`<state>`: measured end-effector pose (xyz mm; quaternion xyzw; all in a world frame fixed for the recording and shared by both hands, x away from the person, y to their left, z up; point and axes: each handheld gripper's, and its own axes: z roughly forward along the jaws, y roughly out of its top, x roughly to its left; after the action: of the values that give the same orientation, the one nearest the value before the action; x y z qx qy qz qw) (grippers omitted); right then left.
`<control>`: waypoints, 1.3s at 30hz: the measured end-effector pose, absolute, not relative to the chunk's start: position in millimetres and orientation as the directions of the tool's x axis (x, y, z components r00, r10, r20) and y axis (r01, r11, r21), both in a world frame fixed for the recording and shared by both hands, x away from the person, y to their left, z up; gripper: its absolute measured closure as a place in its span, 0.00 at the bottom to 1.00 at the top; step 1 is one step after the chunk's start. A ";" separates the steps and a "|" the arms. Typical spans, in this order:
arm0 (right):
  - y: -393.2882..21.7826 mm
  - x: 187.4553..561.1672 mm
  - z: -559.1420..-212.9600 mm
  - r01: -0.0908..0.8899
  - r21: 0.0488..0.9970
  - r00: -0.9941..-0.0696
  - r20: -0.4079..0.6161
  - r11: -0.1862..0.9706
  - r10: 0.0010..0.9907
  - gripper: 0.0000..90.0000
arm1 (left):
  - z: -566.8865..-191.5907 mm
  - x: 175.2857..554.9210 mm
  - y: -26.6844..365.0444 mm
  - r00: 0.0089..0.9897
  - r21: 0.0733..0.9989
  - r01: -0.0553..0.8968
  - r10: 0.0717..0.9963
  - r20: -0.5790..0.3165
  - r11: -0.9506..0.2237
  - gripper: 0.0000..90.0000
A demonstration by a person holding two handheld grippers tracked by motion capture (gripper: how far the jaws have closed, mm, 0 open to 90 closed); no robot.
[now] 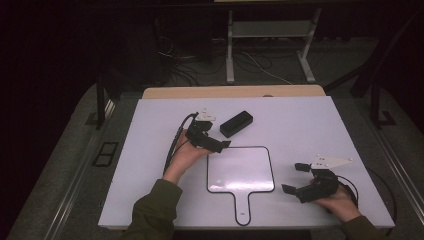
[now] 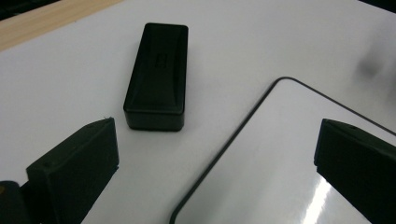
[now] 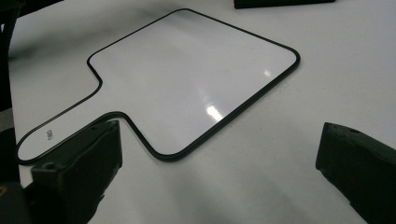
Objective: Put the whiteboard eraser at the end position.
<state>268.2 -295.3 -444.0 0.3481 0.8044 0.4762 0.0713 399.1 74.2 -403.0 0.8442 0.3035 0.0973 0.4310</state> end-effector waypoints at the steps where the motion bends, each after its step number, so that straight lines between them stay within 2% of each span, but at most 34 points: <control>1: -295.5 268.2 -444.1 0.493 0.815 -0.747 0.218 0.304 0.628 0.00 | -403.7 397.3 75.8 0.797 0.785 0.428 0.596 -0.094 -0.448 0.00; 39: -295.6 267.7 -443.8 0.496 0.816 -0.740 0.218 0.298 0.637 0.00 | -412.1 318.4 126.7 0.786 0.835 0.377 0.616 -0.058 -0.402 0.00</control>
<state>267.7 -295.6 -443.8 0.3531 0.8021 0.4760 0.0738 318.4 126.7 -412.1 0.8269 0.3001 0.1308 0.4572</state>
